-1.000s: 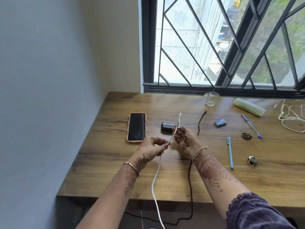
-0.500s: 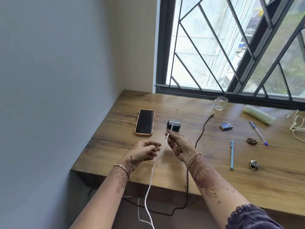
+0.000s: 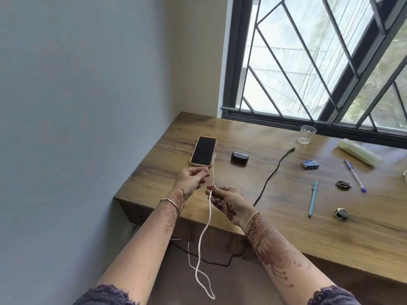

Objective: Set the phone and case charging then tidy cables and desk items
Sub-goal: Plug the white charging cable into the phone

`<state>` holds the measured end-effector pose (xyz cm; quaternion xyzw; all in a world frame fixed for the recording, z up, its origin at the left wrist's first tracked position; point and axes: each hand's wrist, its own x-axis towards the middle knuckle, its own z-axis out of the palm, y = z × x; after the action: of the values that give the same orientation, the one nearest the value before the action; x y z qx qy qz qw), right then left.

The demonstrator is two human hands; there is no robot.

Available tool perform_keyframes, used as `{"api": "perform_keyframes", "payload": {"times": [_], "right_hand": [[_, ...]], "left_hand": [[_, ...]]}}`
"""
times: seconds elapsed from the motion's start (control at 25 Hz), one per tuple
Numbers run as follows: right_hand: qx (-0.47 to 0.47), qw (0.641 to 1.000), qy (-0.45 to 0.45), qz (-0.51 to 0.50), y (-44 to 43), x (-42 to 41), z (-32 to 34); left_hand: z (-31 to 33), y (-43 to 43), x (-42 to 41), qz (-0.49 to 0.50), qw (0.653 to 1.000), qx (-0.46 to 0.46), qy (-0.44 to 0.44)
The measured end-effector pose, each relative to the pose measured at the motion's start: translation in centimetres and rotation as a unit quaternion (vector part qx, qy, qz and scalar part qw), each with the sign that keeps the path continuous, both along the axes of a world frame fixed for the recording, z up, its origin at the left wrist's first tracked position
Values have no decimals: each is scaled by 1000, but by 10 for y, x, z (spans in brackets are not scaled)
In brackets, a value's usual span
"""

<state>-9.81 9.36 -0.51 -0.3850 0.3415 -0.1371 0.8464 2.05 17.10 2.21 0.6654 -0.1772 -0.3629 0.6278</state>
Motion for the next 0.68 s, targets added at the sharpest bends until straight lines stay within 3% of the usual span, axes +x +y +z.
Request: {"api": "perform_keyframes", "payload": {"times": [0.44,0.68], "right_hand": [[-113,986,71,96,-3,30,-6],[-232,960,155,-11,-28,57,-16]], "left_hand": [[-8,-14,35,53,998,-4,-29],[-29,-24,58,43,998,31,21]]}}
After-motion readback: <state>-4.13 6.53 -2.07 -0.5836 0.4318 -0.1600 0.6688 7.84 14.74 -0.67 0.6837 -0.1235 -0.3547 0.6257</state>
